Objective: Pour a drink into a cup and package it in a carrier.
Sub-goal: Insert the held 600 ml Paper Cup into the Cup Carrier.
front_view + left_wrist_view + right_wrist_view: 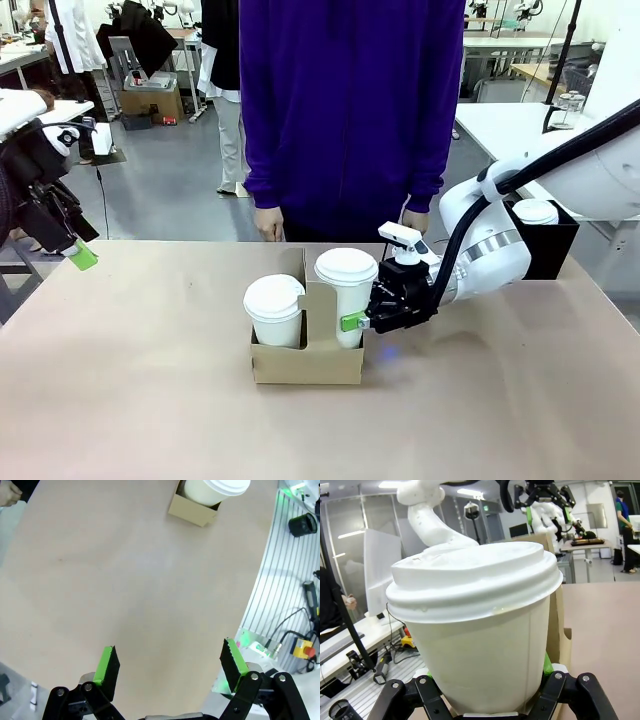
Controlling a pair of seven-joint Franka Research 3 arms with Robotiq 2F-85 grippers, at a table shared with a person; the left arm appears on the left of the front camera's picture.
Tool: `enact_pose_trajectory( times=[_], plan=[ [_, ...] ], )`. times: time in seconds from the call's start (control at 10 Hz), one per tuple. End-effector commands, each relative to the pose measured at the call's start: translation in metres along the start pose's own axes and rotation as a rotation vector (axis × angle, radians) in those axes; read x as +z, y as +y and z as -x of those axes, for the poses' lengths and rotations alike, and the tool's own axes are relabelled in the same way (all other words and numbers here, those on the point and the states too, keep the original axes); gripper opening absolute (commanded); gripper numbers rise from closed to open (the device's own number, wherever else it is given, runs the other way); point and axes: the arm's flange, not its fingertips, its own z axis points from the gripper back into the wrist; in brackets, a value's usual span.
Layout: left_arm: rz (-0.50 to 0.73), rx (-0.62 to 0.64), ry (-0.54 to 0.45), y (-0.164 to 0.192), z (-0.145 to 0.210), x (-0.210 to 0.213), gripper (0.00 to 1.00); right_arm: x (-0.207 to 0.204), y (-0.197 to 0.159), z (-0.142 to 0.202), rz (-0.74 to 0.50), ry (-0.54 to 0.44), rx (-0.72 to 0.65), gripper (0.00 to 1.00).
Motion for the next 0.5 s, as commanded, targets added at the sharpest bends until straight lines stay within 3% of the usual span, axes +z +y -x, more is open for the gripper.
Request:
enact_pose_trajectory(
  times=[0.0, 0.4],
  plan=[
    [0.003, 0.015, -0.010, -0.0011, -0.0019, 0.0016, 1.00, 0.0018, 0.0016, 0.0092, 0.016, 0.000, 0.040, 0.80],
    [0.003, 0.015, -0.010, -0.0011, -0.0019, 0.0016, 1.00, 0.0023, 0.0015, 0.0182, 0.014, 0.033, 0.060, 0.80]
  ],
)
